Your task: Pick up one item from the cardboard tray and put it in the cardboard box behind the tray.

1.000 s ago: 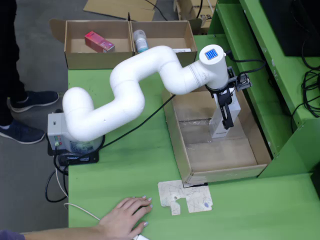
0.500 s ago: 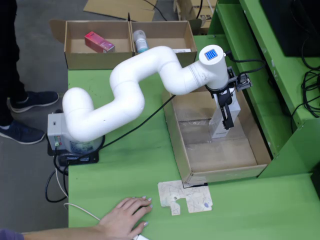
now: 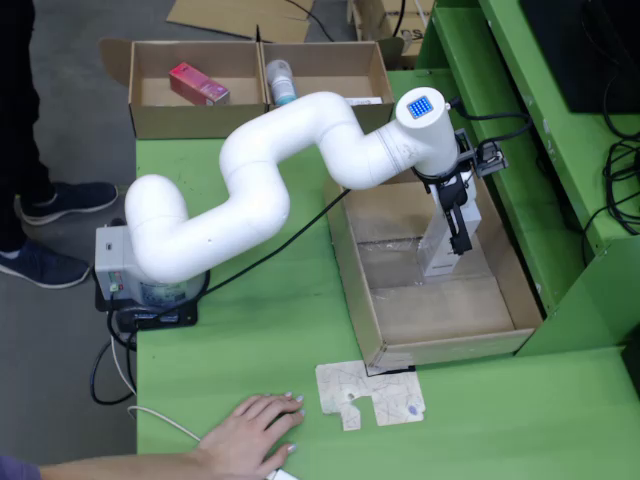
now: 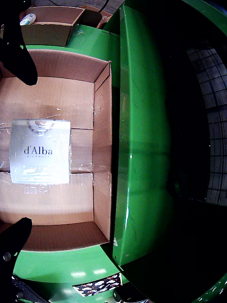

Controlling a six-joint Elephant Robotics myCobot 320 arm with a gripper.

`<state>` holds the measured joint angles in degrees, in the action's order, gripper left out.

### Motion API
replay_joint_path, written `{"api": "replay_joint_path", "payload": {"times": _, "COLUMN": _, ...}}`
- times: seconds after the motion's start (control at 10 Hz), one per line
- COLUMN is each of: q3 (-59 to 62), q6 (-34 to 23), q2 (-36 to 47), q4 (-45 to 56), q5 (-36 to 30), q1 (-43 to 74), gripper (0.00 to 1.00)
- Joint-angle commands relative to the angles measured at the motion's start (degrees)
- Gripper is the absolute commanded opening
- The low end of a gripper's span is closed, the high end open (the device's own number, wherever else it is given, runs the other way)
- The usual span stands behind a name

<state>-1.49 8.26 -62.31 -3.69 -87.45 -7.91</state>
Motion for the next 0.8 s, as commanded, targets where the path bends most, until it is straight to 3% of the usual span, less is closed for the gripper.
{"api": "replay_joint_path", "payload": {"times": 0.0, "q3": 1.49, "q6": -0.15, "q2": 0.84, "q4": -2.57, "q5": 0.52, "q1": -0.38, "gripper": 1.0}}
{"api": "replay_joint_path", "payload": {"times": 0.7, "q3": 1.49, "q6": -0.19, "q2": 0.28, "q4": -4.04, "q5": 0.88, "q1": -0.39, "gripper": 1.0}}
